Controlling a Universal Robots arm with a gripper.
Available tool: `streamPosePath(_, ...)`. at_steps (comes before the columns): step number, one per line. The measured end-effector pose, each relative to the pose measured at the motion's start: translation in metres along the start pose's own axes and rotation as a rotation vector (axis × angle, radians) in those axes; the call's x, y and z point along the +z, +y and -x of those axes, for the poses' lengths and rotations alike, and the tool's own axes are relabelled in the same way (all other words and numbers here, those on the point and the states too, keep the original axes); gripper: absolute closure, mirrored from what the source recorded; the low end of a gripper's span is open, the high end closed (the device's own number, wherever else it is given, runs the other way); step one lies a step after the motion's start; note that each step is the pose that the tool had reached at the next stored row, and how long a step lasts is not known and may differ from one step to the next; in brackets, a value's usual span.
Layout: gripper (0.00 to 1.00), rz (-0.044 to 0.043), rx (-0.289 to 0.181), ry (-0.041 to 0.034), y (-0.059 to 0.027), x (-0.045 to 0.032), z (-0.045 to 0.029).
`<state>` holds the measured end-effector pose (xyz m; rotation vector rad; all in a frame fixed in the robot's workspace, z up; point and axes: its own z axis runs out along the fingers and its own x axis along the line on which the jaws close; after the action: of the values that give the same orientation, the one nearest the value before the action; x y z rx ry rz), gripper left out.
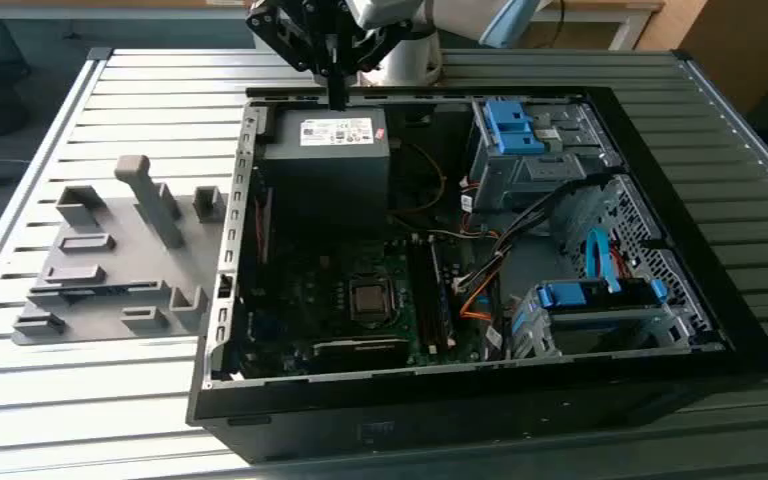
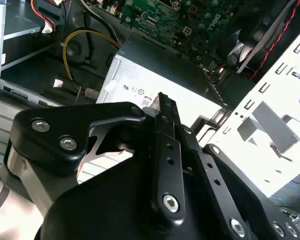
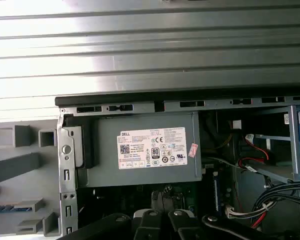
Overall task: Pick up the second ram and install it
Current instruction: 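Reach for the second ram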
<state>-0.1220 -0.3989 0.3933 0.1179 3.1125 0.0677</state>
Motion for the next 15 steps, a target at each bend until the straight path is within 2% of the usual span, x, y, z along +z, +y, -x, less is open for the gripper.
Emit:
streamPosePath(1, 0.89, 0.0, 0.0, 0.0, 0.0, 0.0, 0.0)
streamPosePath(3, 0.89, 0.0, 0.0, 0.0, -0.0009, -0.0003, -0.0122)
streamPosePath(7, 0.89, -0.0001, 0.0, 0.0, -0.001, -0.0003, -0.0129)
streamPosePath(9, 0.89, 0.0, 0.0, 0.0, -0.0013, -0.0003, -0.0176)
streamPosePath(15, 0.89, 0.0, 0.0, 0.0, -0.0016, -0.0004, -0.0209)
